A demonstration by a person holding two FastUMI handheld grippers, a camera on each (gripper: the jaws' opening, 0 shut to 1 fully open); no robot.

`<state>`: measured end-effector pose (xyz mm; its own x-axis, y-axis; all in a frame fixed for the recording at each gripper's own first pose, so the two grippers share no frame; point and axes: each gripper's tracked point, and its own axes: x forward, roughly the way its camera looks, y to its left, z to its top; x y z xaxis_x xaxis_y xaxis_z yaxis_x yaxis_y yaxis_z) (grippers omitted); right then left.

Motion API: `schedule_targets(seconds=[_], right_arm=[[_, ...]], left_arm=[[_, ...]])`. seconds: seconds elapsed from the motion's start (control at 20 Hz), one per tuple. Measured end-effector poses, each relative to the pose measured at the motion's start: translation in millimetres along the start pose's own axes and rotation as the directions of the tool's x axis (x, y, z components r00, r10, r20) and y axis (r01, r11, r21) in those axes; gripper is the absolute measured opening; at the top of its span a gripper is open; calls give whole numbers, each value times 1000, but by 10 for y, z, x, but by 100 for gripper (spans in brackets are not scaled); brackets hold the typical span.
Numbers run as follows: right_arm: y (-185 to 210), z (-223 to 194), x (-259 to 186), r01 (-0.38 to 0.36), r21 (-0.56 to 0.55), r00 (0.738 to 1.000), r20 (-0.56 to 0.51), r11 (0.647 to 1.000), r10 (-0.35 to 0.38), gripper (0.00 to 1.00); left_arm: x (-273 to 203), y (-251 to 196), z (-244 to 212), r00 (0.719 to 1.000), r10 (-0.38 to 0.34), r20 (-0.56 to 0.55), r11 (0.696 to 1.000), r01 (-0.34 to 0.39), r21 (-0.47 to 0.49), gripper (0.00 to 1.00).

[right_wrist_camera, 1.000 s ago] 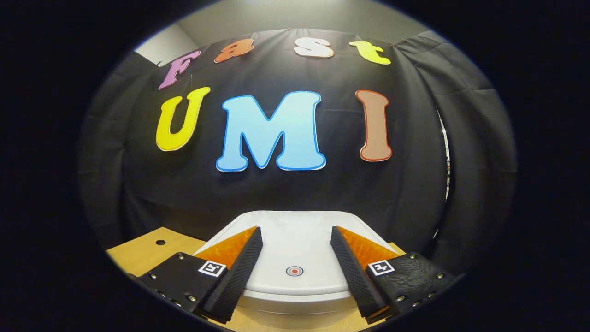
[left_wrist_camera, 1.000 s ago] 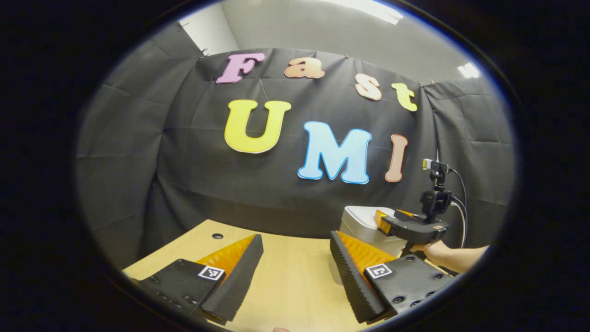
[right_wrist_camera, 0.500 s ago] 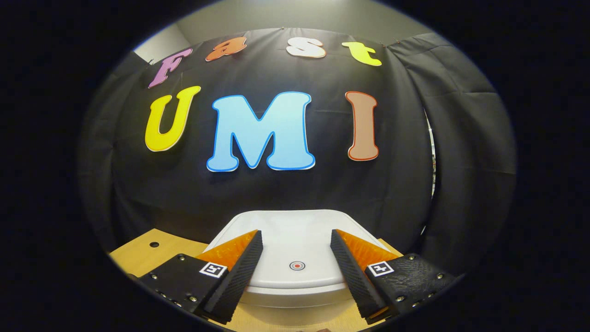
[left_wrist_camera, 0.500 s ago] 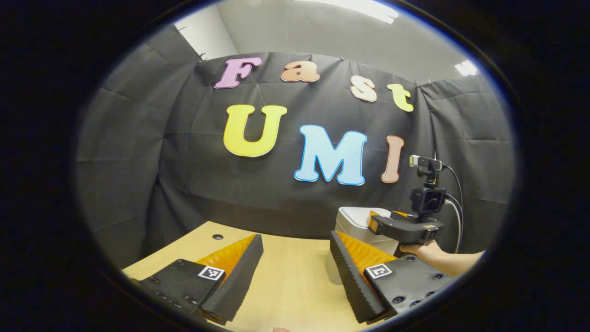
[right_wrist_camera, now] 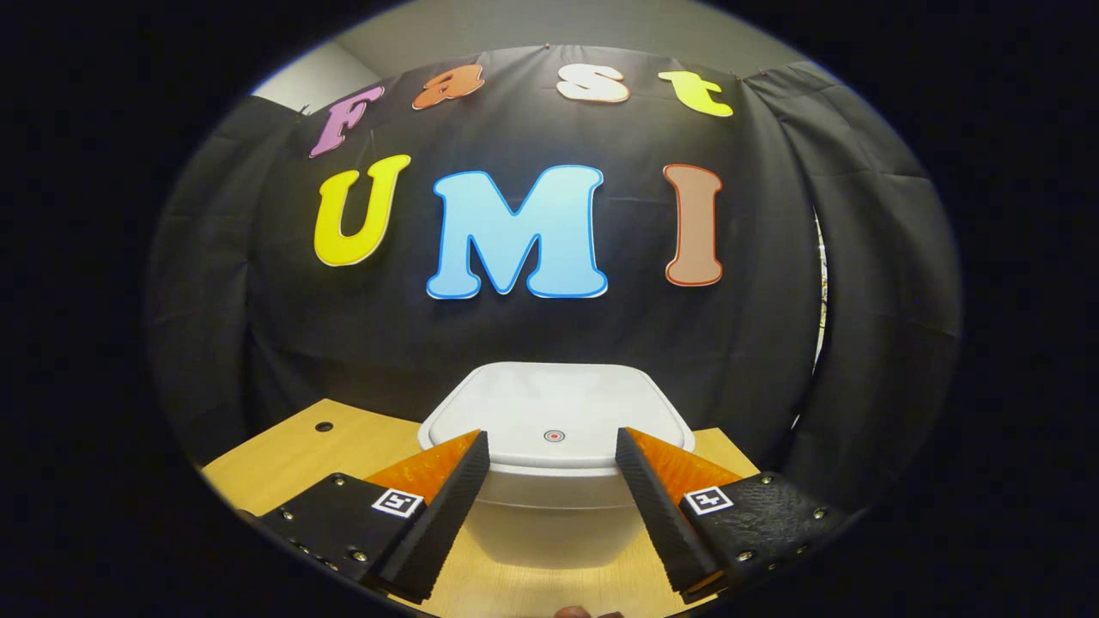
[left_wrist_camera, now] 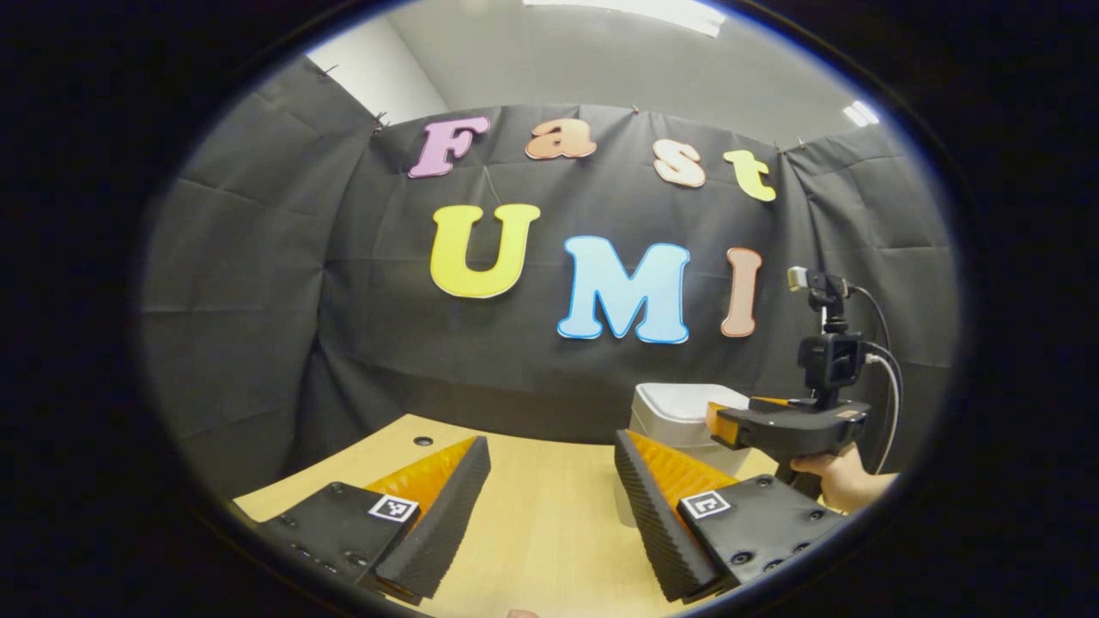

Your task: Press the lid of the desktop garbage bin to open it, pick up the crumpled paper on the desktop and throw it into the bin, then pick up the pop can on the desktop and drop it into the bin, and finally close the garbage bin lid.

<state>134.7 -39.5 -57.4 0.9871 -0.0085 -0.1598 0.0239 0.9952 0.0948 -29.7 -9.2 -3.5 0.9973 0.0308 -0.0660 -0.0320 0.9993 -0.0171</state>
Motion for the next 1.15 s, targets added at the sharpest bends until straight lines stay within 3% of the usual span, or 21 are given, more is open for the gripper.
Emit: schedule_targets(seconds=[0.3, 0.65, 0.9, 1.15], right_arm=[[52, 44, -506, -39, -3, 999, 15, 999, 39, 95], [163, 218, -963, -11, -34, 998, 69, 999, 13, 95], [323, 87, -1234, -13, 3, 997, 71, 1000, 13, 95], [349, 43, -1377, 13, -41, 997, 71, 999, -10, 95]], left_arm=[[92, -183, -54, 1000, -27, 7, 999, 27, 16, 95], [264, -139, 134, 997, -75, 34, 997, 74, 24, 95], [344, -74, 105, 994, -102, 33, 994, 101, 27, 95], [381, -88, 123, 990, -130, 56, 991, 130, 17, 95]])
